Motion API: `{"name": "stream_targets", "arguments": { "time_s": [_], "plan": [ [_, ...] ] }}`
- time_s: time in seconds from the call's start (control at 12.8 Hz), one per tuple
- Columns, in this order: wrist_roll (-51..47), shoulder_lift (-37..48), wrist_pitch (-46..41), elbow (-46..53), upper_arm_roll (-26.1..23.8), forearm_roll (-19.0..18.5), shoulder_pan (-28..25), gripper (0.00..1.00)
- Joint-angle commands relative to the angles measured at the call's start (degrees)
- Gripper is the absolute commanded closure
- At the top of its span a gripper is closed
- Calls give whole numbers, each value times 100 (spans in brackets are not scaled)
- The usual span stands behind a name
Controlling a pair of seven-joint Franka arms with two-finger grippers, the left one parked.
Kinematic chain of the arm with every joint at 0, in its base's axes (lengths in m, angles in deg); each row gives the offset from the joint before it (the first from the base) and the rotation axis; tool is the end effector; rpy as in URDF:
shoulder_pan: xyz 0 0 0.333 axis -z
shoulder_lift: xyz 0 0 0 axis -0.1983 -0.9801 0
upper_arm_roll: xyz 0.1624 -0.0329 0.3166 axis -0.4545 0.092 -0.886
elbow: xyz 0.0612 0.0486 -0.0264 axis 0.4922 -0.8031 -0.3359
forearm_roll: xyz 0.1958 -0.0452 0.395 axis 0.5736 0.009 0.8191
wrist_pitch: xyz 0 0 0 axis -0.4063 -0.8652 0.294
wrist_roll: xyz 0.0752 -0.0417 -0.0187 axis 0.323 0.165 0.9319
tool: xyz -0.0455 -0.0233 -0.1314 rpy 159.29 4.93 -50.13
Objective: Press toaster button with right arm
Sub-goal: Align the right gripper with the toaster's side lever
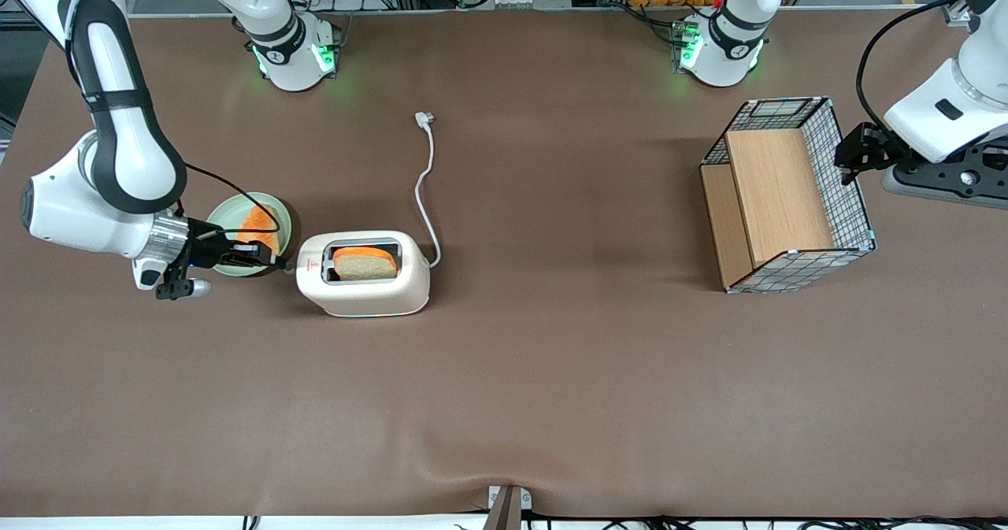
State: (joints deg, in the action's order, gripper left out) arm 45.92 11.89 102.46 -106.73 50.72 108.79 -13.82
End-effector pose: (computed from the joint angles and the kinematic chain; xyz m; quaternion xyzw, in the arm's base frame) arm 0.6267 0.0309 0.2813 -0.9551 0.0325 0.0274 0.2931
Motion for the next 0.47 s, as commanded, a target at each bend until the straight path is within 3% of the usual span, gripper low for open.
{"name": "stream_targets", "arguments": {
  "time_s": [0.0, 0.39],
  "plan": [
    [206, -78, 135, -42, -53, 340, 62, 100],
    [206, -166, 276, -42, -53, 366, 36, 100]
  ]
}}
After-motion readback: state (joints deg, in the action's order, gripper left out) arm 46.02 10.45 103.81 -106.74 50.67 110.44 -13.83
